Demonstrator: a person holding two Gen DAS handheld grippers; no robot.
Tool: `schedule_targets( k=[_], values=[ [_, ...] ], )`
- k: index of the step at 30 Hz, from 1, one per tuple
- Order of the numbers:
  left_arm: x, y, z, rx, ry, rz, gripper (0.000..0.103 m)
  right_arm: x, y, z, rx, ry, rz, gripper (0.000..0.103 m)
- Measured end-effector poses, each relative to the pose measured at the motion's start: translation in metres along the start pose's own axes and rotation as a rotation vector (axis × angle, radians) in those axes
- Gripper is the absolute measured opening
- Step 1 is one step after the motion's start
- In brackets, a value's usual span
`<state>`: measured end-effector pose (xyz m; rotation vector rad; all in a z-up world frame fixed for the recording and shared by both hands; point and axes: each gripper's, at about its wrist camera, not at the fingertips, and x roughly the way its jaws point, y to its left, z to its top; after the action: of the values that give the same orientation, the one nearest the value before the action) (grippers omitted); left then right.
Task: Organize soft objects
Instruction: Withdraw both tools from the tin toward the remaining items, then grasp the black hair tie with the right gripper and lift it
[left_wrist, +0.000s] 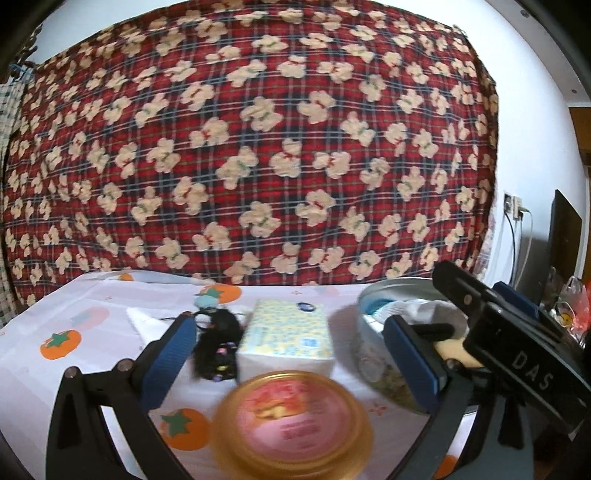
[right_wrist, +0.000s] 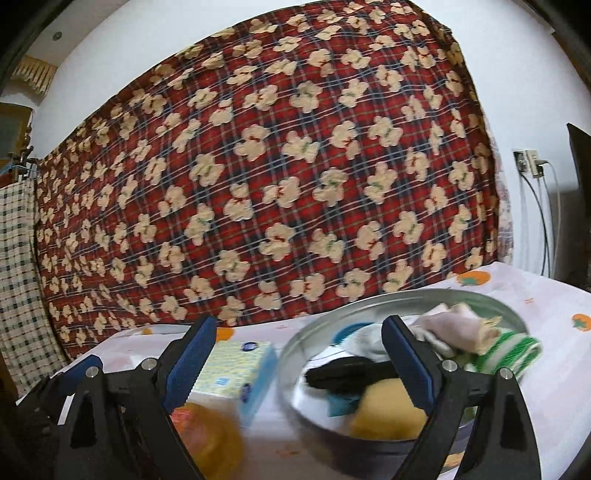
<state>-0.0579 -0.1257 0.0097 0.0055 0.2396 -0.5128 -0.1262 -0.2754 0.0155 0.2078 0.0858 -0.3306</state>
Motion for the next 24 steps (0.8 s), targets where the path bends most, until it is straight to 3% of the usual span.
schedule_targets(
  k=[24],
  values=[
    [0.008, 0.124, 0.0, -0.098, 0.025, 0.232, 0.103, 0.039, 0.1, -0.021, -0.023, 0.126, 0.14, 0.093]
  ],
)
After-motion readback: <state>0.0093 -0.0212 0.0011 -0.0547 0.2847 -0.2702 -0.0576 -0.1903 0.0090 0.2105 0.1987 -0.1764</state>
